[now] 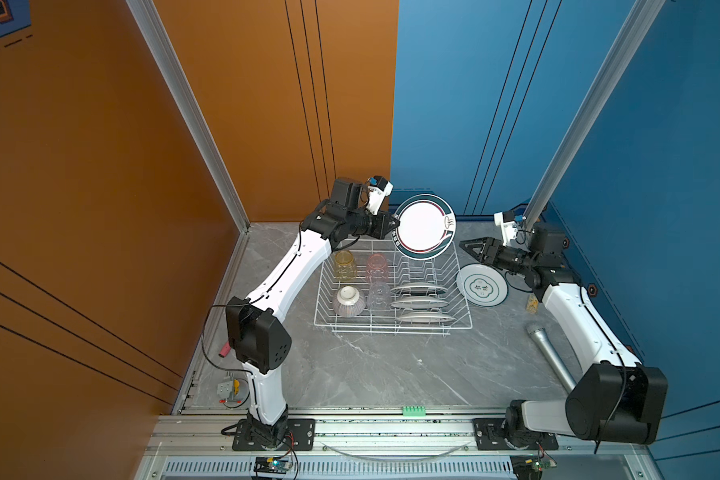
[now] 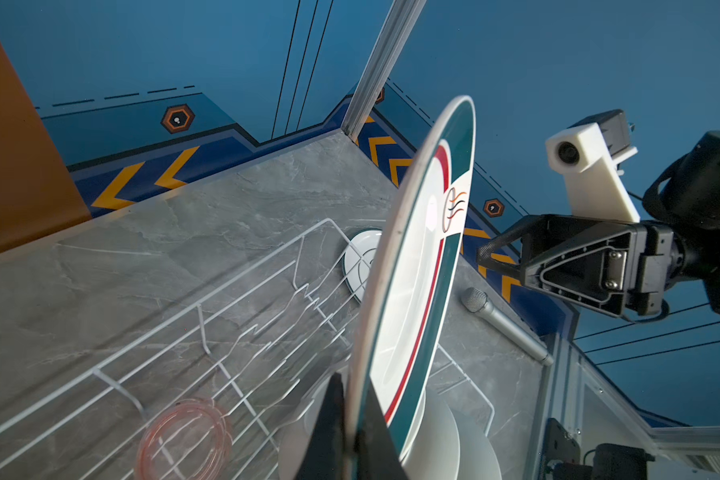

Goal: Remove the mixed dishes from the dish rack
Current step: 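Lift the rimmed plate up out of the rack with the left gripper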

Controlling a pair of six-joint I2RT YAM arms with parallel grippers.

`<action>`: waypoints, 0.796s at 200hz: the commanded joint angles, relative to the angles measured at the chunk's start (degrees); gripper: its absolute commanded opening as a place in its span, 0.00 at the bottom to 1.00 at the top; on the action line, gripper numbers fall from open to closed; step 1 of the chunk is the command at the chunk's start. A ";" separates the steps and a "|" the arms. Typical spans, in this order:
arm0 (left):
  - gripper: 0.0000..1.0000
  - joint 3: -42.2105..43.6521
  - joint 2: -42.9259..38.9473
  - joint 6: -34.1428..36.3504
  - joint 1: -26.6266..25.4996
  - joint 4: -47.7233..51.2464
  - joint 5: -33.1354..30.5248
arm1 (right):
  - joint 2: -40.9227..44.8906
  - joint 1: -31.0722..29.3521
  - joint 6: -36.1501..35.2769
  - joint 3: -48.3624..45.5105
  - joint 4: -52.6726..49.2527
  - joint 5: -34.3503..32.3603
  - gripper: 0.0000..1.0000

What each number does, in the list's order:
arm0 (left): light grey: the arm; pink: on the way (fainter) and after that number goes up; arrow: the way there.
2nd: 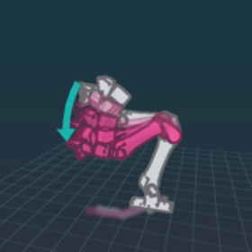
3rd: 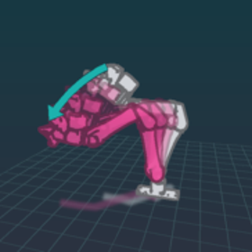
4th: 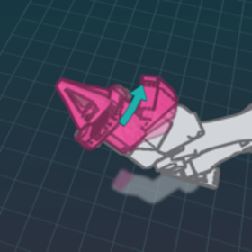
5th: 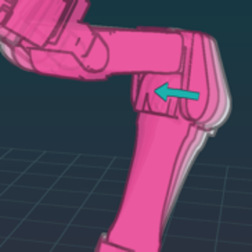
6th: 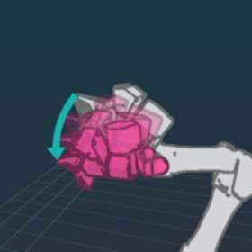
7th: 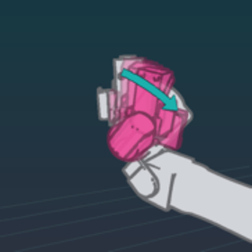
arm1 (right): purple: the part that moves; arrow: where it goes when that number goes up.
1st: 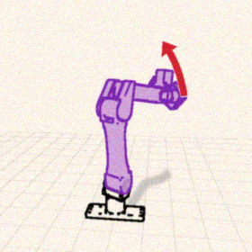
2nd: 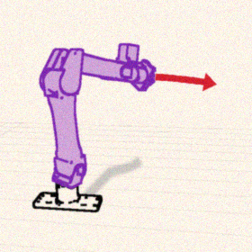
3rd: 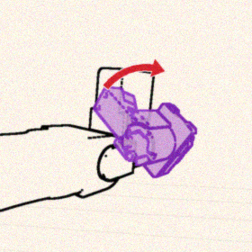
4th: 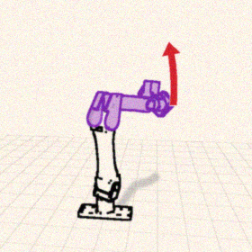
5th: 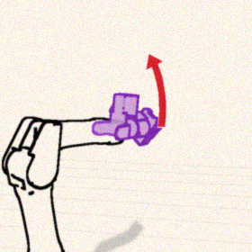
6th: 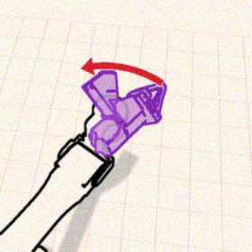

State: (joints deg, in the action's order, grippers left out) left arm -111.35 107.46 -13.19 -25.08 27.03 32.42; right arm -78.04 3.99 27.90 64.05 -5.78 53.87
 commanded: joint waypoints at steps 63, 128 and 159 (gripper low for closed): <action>0.00 4.04 -1.82 -12.36 0.48 -15.74 11.90 | -1.71 -3.02 11.05 -2.33 15.71 3.20 0.49; 0.00 4.46 -0.90 -14.66 -0.06 -18.19 14.33 | -3.56 -3.45 17.19 -2.99 24.30 2.83 0.40; 0.00 4.39 -0.26 -15.36 -0.48 -18.46 14.95 | -4.33 -3.46 19.56 -3.11 27.45 2.65 0.37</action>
State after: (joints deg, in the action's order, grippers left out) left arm -107.09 107.37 -27.18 -24.80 12.34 43.81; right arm -81.45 0.78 44.07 61.63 16.08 55.88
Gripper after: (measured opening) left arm 0.073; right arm 0.382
